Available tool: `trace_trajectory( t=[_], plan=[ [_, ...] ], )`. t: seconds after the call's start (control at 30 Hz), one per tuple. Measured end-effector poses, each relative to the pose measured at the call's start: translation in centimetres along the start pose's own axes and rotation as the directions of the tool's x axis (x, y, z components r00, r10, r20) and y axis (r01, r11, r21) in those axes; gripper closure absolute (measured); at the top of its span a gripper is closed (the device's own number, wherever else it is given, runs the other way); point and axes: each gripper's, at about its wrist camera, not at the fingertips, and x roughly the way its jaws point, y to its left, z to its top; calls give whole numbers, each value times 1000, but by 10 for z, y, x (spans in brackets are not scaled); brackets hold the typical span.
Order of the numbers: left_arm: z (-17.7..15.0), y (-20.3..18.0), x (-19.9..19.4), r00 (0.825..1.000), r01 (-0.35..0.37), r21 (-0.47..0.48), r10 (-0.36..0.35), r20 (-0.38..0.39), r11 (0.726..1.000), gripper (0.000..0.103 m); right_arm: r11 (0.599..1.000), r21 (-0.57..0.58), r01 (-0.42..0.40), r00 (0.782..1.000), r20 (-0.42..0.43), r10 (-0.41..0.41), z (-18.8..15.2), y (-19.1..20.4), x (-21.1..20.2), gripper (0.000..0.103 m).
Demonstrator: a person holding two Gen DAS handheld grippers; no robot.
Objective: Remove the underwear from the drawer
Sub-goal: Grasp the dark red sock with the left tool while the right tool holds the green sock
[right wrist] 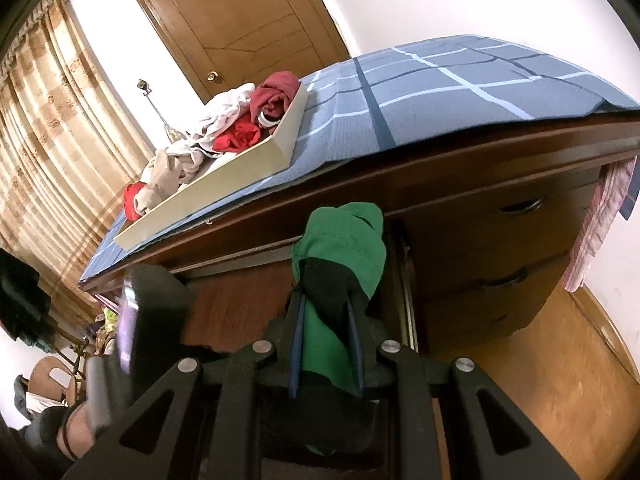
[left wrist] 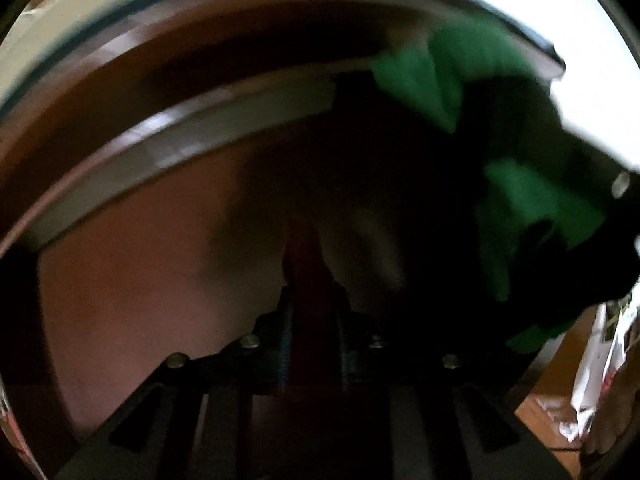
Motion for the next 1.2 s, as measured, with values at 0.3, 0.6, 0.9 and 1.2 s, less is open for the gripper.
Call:
trace_trajectory(
  t=[0.3,0.6,0.9,1.2],
  plan=[
    [-3,15,-43,984,-101,-52,108,143,994,92,1000,0,-12,1000,-18,12,-9,21,7,81],
    [-28,43,-62,969,135,-151,-99,224,979,97,1000,-10,-8,1000,-11,8,-16,41,1,81],
    [-47,65,-91,943,162,-172,-101,318,972,98,1000,14,-7,1000,-7,7,-21,42,-4,81],
    [-8,60,-47,984,124,-36,-119,133,992,45,999,40,-12,1000,-3,12,-21,34,-5,81]
  ],
)
